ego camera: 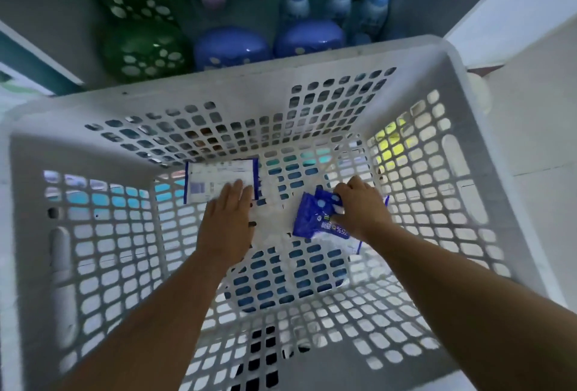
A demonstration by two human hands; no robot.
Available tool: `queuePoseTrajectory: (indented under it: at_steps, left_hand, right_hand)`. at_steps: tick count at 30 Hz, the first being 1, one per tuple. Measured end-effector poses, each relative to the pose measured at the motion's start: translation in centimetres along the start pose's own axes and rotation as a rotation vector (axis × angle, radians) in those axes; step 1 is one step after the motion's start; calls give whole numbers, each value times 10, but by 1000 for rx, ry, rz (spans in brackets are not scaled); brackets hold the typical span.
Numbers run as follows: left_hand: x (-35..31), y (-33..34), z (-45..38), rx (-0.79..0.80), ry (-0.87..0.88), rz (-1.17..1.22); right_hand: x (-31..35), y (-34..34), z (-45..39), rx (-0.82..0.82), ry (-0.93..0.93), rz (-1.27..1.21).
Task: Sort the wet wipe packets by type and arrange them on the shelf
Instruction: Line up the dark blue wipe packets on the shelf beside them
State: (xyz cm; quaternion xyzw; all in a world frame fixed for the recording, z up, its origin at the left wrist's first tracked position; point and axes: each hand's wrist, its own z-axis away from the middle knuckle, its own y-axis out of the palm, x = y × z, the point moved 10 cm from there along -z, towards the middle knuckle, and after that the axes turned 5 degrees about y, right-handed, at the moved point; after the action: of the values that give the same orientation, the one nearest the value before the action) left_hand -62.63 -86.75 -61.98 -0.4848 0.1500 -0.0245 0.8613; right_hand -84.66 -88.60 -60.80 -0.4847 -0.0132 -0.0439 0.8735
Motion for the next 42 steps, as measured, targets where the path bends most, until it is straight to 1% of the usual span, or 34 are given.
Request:
queuePoseTrajectory:
  at_steps: [2, 4, 5, 6, 9, 11, 13, 16, 19, 23, 25, 27, 29, 31, 34, 36, 39, 42]
  left_hand:
    - [12, -6, -7, -36, -53, -5]
    - [23, -7, -11, -48, -96, 1]
    - [26, -7, -12, -44, -100, -5]
    - [27, -8, -13, -50, -91, -15]
    - [31, -16, -15, -110, -54, -52]
    - [43, -15, -18, -103, -91, -45]
    - [52, -14, -20, -99, -123, -31]
    - [46, -23, -22, -151, -82, -66]
    - [41, -20, -19, -110, -50, -143]
    - [45, -5, -11, -46, -50, -98]
    - [42, -6, -8, -49, -27, -138]
    - [41, -9, -3, -69, -42, -117]
    - [45, -21, 8, -106, -106, -18]
    - [47, -33, 15, -146, -137, 153]
    - [43, -61, 38, -175, -166, 573]
    - [36, -82, 57, -181, -180, 805]
    - [19, -119, 91, -206, -181, 982]
    - [-1, -161, 130, -258, -175, 1045]
  right_hand:
    - [10, -12, -8, -74, 35, -201]
    - [21, -14, -15, -76, 69, -353]
    - [26, -11, -17, -56, 79, -379]
    - [30, -7, -18, -30, 83, -350]
    - [36, 13, -14, 81, 103, -113]
    - [35, 20, -9, 106, 136, -64]
    - [35, 22, -6, 88, 180, -73]
    - [39, 24, -3, 62, 222, -107]
    - [47, 25, -3, 43, 215, -204]
    - [51, 24, -6, 79, 212, -312]
    - [50, 20, -6, 86, 224, -325]
    - [51, 17, -4, 78, 233, -345]
    - [53, 11, 2, 75, 233, -395]
    - [51, 7, 5, 75, 248, -472]
    - [60, -21, 21, 30, 207, -652]
    - [72, -49, 37, -7, 160, -781]
    - [93, -94, 67, -64, 74, -989]
    - [116, -137, 101, -72, -18, -1138]
